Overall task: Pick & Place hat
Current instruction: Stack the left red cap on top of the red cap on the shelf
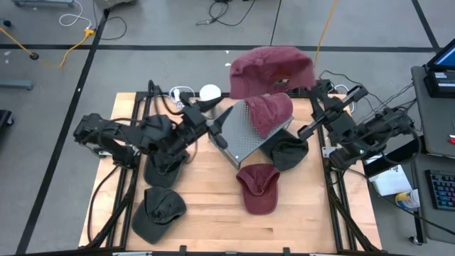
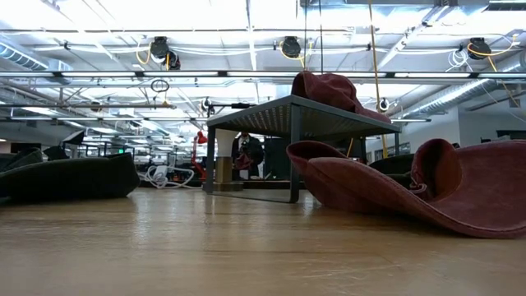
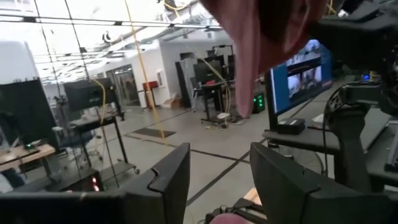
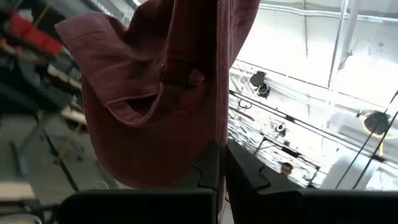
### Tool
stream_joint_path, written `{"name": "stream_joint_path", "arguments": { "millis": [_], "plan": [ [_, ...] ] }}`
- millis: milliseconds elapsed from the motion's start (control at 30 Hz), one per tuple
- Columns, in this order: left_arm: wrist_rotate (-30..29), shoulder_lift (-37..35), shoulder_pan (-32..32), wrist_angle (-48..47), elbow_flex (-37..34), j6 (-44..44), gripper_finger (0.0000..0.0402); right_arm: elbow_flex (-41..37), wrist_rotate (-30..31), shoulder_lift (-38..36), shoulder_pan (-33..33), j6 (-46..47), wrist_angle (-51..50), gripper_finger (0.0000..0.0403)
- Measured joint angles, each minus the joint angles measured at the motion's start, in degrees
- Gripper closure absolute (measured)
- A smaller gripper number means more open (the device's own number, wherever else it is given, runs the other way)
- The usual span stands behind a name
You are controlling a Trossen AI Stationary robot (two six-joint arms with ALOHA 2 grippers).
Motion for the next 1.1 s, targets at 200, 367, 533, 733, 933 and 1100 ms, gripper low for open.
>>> {"name": "stream_joint_path", "arguments": {
  "millis": [200, 367, 533, 733, 933, 1100],
  "plan": [
    [-4.32, -3.6, -3.14, -1.39, 0.0, 4.95, 0.0219, 0.0, 1.84, 0.05, 1.08, -8.15, -0.89, 0.0402],
    [-6.08, -7.21, -5.93, -1.25, 0.0, 10.43, 0.0197, 0.0, 3.19, 0.05, 1.06, -12.21, -3.2, 0.0402],
    [-6.04, -9.99, -8.64, -1.5, 0.0, 14.61, 0.0174, -0.04, 2.98, 0.09, 1.06, -13.8, -6.4, 0.0402],
    [-6.03, -10.77, -12.12, -1.7, 0.04, 28.37, 0.0156, -0.04, 2.12, 1.09, 0.52, -12.9, -6.44, 0.0402],
    [-10.04, -10.82, -13.17, -1.32, 0.04, 34.91, 0.0143, -0.04, 0.77, 4.28, -0.33, -11.42, -6.84, 0.0402],
    [-10.06, -10.8, -13.17, -1.33, 0.04, 34.86, 0.0138, -0.04, 0.71, 8.09, -2.02, -10.12, -6.99, 0.0402]
  ]
}}
